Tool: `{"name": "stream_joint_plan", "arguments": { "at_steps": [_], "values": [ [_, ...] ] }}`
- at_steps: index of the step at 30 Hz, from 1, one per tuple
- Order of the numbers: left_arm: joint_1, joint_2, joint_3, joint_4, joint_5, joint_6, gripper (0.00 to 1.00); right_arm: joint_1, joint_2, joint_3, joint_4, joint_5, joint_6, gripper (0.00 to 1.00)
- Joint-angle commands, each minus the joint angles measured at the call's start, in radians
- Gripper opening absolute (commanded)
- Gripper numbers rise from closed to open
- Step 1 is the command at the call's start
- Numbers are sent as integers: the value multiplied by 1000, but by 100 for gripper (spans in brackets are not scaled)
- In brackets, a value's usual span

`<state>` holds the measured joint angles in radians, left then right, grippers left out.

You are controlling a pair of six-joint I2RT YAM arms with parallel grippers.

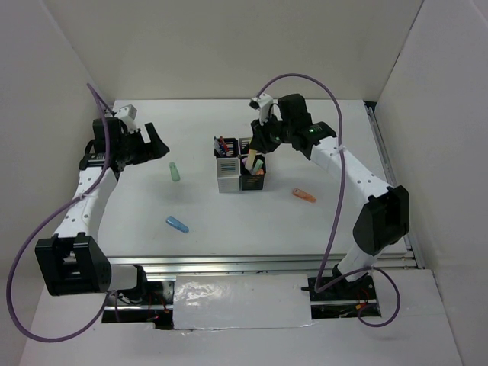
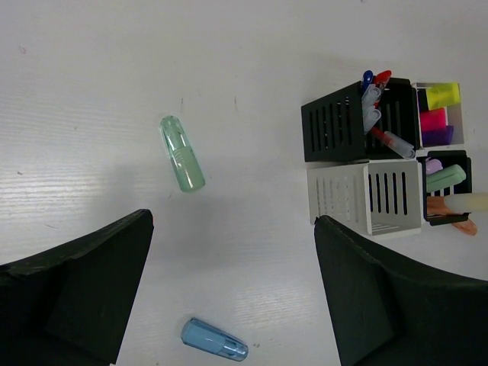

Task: Sort the stationery into containers
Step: Place the pen in the storage box.

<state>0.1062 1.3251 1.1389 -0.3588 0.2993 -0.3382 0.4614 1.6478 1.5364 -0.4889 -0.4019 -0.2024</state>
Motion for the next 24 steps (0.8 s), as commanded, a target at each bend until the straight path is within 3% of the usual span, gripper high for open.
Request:
{"name": "stream_joint_plan", "arguments": {
  "at_steps": [1, 24],
  "values": [
    [-20, 3, 19, 23, -28, 22, 99, 13, 7, -24, 82, 12, -9, 0],
    [-99, -18, -13, 81, -141, 22, 99, 34, 33, -174, 266, 77, -38, 0]
  ]
}}
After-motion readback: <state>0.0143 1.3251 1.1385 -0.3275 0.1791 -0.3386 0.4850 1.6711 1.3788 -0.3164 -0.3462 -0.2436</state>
